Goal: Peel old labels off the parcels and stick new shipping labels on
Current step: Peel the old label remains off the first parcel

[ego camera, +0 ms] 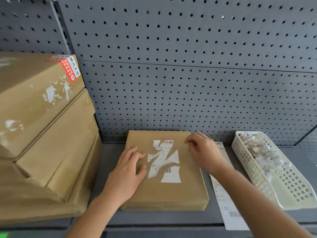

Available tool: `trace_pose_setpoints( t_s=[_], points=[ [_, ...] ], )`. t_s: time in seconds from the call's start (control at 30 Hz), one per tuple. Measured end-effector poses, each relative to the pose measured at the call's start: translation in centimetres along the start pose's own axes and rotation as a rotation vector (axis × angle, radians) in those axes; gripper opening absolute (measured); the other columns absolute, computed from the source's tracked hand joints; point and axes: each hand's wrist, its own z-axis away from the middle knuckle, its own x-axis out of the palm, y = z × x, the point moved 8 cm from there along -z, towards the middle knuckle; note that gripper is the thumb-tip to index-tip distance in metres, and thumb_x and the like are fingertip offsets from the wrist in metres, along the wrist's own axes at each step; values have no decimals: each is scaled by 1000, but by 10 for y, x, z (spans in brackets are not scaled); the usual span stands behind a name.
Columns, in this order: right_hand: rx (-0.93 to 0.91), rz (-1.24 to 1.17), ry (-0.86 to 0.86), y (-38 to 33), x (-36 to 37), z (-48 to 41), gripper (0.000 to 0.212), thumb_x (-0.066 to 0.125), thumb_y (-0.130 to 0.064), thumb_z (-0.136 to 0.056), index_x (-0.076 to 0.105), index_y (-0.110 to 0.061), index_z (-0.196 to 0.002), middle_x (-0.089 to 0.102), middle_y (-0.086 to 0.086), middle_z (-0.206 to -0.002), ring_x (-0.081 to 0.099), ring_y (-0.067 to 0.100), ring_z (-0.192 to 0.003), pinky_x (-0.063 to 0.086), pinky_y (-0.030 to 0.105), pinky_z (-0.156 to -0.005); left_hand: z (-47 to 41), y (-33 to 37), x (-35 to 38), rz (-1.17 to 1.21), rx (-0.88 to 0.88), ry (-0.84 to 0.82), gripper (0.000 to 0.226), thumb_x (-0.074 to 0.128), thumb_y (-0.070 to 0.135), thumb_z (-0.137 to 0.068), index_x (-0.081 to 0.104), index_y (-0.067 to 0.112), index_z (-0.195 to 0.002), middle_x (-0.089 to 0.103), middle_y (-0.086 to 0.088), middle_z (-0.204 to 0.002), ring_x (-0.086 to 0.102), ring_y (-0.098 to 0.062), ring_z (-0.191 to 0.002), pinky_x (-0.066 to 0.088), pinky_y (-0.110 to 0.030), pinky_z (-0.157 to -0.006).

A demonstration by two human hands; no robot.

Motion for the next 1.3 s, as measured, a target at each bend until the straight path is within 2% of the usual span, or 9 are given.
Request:
trace_pose_setpoints(
  t_s=[0.27, 0.47, 0.6, 0.77, 0.87, 0.93, 1.03, 1.17, 1.3],
  points=[
    [-101, -38, -146, -46, 62, -33, 19, 51, -10, -96, 66, -18, -103, 53, -13, -95, 48, 5, -79, 45, 25, -69, 2, 1, -2, 8, 14, -5, 39, 43, 44, -104, 42, 36, -142, 9, 24, -160, -2, 9, -149, 47, -27, -97],
    [-82, 63, -192, -46, 87, -43, 22, 47, -21, -97, 63, -27, -110, 57, -14, -103, 58, 12, -87, 49, 34, -66, 0, 1, -2, 10, 8, -2, 37, 42, 44, -103, 43, 36, -140, 9, 25, -159, -3, 10, -149, 48, -28, -95],
    [-92, 126, -187, -45, 93, -45, 22, 46, -25, -98, 62, -34, -111, 57, -16, -102, 55, 9, -91, 41, 30, -64, 0, 0, -1, 5, 6, -5, 37, 43, 44, -103, 44, 36, -139, 10, 26, -158, -8, 12, -147, 50, -29, -93],
    [-100, 132, -177, -45, 95, -45, 20, 45, -23, -98, 62, -33, -103, 61, -19, -104, 54, 5, -96, 41, 29, -66, 0, -1, 0, 6, 8, -8, 37, 43, 45, -102, 44, 35, -139, 10, 27, -158, -11, 16, -145, 49, -27, -88],
    [-72, 94, -161, -43, 92, -45, 17, 46, -20, -94, 60, -29, -93, 61, -17, -96, 55, 7, -88, 46, 32, -66, 0, -1, 0, 13, 7, -4, 38, 44, 44, -102, 45, 35, -139, 11, 27, -159, -12, 16, -145, 49, -29, -89],
    [-57, 44, -150, -40, 91, -44, 17, 46, -20, -94, 59, -29, -96, 60, -17, -97, 54, 7, -81, 47, 33, -66, 0, -1, 0, 12, 8, -6, 37, 43, 44, -103, 45, 35, -139, 11, 27, -159, -12, 15, -145, 48, -29, -90],
    [-85, 82, -153, -42, 93, -45, 19, 47, -22, -97, 62, -32, -104, 60, -18, -104, 56, 8, -84, 48, 33, -66, 0, 0, -1, 18, 6, -4, 36, 44, 44, -103, 45, 35, -137, 12, 26, -159, -11, 14, -146, 49, -28, -88],
    [-68, 65, -156, -42, 91, -44, 17, 47, -18, -92, 59, -29, -87, 57, -15, -90, 51, 8, -81, 46, 32, -65, 0, -1, 0, 19, 6, -5, 36, 44, 44, -103, 45, 36, -137, 12, 26, -160, -12, 14, -146, 49, -28, -89],
    [-68, 33, -154, -41, 91, -43, 23, 49, -19, -94, 64, -34, -103, 60, -19, -101, 54, 5, -84, 47, 30, -67, 0, -1, -1, 26, 4, -2, 35, 44, 42, -103, 45, 36, -137, 13, 26, -160, -12, 14, -146, 45, -27, -87]
  ],
)
